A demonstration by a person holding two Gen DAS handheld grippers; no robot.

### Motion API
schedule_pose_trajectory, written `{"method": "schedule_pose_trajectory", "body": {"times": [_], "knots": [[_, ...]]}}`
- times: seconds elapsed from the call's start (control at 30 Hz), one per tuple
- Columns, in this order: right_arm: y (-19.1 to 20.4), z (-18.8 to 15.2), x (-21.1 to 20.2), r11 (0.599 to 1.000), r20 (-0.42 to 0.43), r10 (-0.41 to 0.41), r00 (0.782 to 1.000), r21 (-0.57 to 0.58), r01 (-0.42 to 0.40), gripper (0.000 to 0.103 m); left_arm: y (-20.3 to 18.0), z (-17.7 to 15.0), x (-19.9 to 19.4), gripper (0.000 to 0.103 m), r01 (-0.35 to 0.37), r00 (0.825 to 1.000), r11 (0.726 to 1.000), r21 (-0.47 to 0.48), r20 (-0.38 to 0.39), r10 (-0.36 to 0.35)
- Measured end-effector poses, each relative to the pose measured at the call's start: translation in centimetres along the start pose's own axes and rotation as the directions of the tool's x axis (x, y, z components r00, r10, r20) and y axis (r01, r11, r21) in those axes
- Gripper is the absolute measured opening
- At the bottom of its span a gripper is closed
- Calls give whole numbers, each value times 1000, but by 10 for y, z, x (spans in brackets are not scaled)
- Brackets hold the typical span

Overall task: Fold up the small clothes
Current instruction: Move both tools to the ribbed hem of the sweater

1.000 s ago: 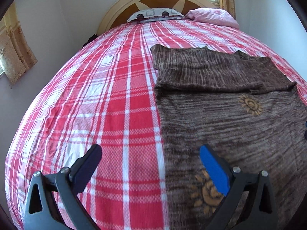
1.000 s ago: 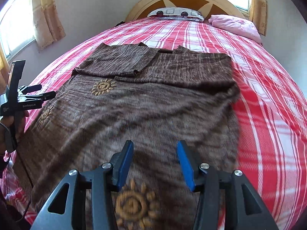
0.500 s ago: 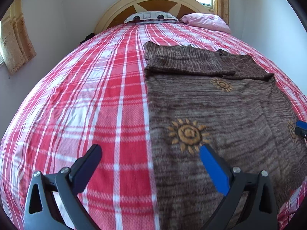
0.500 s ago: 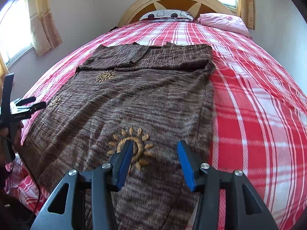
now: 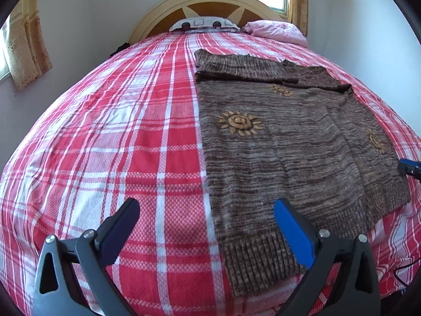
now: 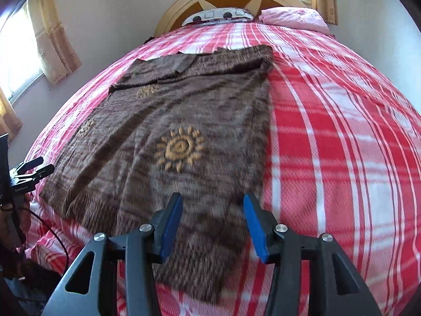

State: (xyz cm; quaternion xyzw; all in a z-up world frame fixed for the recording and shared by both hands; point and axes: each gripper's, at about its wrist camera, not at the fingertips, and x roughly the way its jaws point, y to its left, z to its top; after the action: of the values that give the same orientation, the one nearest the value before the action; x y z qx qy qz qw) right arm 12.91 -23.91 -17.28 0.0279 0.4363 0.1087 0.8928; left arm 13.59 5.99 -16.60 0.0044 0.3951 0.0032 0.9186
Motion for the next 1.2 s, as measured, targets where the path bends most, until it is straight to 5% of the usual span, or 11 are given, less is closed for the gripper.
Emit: {"method": "schedule_pose_trajectory", "body": {"times": [0.3,0.7,0.8,1.2], "knots": [[-4,-35,-19,999,-12,24,1000,38,-24,50,-10,-19,-8,87,78,997,997,19,-6,-78],[-3,-49,-26,991,-11,110,994,72,-109,49,6,-34,-16,76,212,976,969,-129,-22,-217],[-3,-50,-26,990,-14,114,993,80,-113,34,2,-36,-20,70,249,967,958,-143,-26,-255],[-8,-51,-23,978,-13,167,986,130,-164,31,2,-38,-19,52,315,946,934,-170,-20,-323]]}}
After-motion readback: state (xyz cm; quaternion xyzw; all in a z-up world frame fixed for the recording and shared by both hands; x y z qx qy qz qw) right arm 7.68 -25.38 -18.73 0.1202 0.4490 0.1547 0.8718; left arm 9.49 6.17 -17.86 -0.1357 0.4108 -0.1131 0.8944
